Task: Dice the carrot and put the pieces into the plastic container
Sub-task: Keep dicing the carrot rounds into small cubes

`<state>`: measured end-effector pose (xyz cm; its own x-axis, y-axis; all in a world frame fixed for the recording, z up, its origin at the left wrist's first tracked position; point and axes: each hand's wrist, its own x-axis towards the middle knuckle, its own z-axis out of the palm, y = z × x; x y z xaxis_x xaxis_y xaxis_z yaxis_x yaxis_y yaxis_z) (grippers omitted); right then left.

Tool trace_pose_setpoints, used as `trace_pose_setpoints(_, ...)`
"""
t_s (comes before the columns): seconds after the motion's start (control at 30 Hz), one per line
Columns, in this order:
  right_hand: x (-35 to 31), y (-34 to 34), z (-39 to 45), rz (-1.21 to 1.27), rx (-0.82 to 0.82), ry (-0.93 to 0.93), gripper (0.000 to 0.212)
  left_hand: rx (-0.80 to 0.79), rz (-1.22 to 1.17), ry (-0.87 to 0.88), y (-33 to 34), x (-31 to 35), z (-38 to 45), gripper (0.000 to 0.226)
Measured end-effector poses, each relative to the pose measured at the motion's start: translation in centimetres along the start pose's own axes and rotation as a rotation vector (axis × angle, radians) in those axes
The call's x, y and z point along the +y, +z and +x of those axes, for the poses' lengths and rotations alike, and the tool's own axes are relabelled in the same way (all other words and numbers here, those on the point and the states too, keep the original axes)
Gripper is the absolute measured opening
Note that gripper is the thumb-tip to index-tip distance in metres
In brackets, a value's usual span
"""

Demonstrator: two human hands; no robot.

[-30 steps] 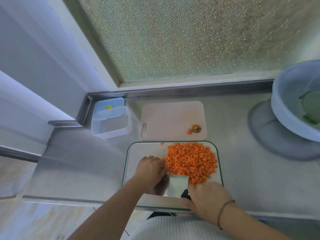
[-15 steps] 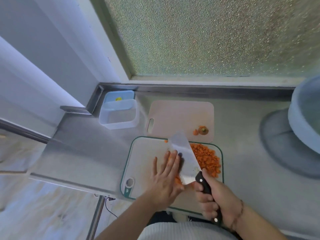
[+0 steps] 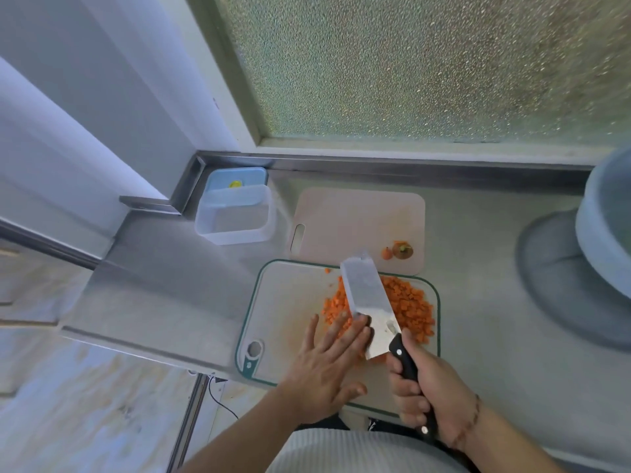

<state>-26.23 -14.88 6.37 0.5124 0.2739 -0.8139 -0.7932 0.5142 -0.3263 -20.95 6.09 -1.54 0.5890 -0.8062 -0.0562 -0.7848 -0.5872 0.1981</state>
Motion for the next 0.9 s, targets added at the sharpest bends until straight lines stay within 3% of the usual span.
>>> trace_pose_setpoints(0.57,-1.1,0.4,0.2,0.005,0.012,-0.011,0.06,0.065,0.077,0.027,1.6,-0.3,-1.7,0.072)
trace_pose_setpoints(0.67,-1.1,-0.1,0.3,0.013,0.023,0.014,0.059,0.22,0.069,0.076,2.2,-0.8,-1.9,0.046)
trace_pose_setpoints(0.77,-1.5,-0.2,0.5,-0.027,0.033,0.034,0.06,0.51,-0.075,-0.01,2.0,-2.0,-0.2,0.01)
trace_pose_setpoints(0.83,-2.0,-0.2,0.5,-0.073,0.042,0.037,0.061,0.612,-0.162,-0.11,1.2,-3.2,1.4,0.015)
trace_pose_setpoints(0.9,-2.8,0.0,0.3,-0.131,0.043,0.038,0.062,0.575,-0.259,-0.22,0.5,-4.7,3.2,0.024)
